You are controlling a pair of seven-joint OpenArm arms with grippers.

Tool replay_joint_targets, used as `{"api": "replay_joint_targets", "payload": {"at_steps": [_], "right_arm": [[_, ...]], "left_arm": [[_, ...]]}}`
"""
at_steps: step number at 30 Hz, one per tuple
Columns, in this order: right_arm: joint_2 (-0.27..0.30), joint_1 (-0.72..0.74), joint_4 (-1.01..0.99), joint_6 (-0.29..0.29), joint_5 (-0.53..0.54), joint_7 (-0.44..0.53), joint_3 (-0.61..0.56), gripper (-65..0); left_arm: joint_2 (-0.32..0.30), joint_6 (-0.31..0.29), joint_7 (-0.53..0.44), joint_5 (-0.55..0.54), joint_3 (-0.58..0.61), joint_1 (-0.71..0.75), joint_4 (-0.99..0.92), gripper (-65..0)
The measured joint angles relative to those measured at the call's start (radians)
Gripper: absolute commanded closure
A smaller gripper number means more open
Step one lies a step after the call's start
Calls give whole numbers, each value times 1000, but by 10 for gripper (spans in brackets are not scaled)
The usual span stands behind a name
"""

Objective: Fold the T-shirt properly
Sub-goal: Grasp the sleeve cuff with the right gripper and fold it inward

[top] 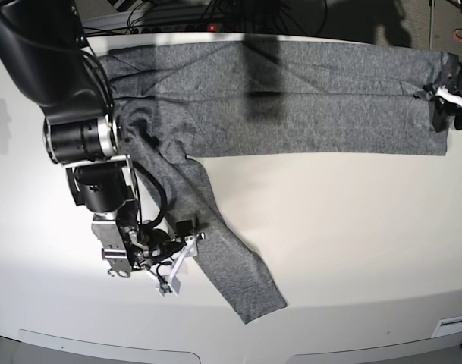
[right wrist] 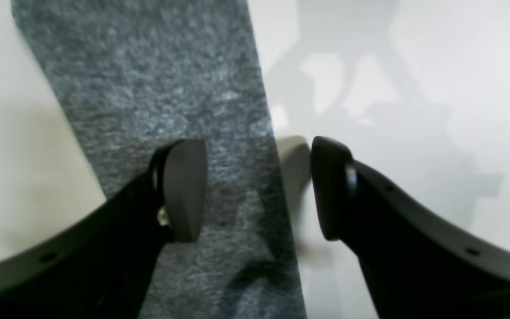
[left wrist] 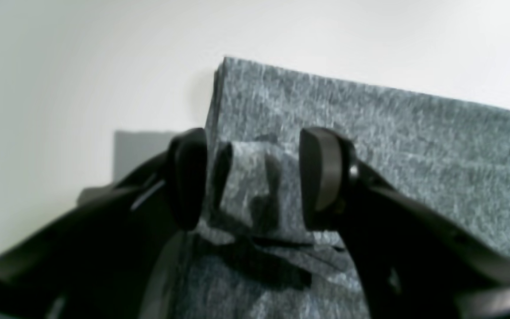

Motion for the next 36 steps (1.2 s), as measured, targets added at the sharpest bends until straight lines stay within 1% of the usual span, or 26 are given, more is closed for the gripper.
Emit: {"api": "replay_joint_targets", "payload": {"at_steps": [2,6,7,9,10,13,15,19,20,22,23,26,28,29,31,32,33,34,36], "right_arm": [[0,3,-9,0,0,-3,0,-369],[-5,-8,-19,0,0,1,0,-289],[-6,-16,-19,1,0,14,0,-279],[-9,-26,-17,3,-39,27,2,-276],[-11,-29,-16,3,-58,28,2,-264],[-14,-40,-12,1,-96,49,2,-190],[-13,-46,-11,0,-95,55,5,-159],[-14,-56,-10,0,-90,61,5,-149],[-15,-56,-9,0,-90,58,5,-115],[-17,-59,-9,-1,-89,58,5,-16],[-17,-59,-9,-1,-87,59,5,0],[-17,-53,-8,0,-85,64,5,0],[-18,-44,-5,0,-87,48,5,0],[-19,-34,-4,0,-87,19,5,0],[-23,-10,3,4,-94,-73,5,0],[-23,0,10,27,-97,-106,5,0],[-22,6,17,83,-93,-143,5,0],[-20,11,26,138,-67,-195,4,0],[-20,14,53,208,10,-285,3,0]], "left_arm": [[0,0,0,0,0,0,0,-326],[0,0,0,0,0,0,0,-326],[0,0,0,0,0,0,0,-326],[0,0,0,0,0,0,0,-326],[0,0,0,0,0,0,0,-326],[0,0,0,0,0,0,0,-326],[0,0,0,0,0,0,0,-326],[0,0,0,0,0,0,0,-326],[0,0,0,0,0,0,0,-326],[0,0,0,0,0,0,0,-326],[0,0,0,0,0,0,0,-326],[0,0,0,0,0,0,0,-326],[0,0,0,0,0,0,0,-326],[0,0,0,0,0,0,0,-326],[0,0,0,0,0,0,0,-326],[0,0,0,0,0,0,0,-326],[0,0,0,0,0,0,0,-326],[0,0,0,1,0,0,0,-326],[0,0,0,0,0,1,0,-326]]}}
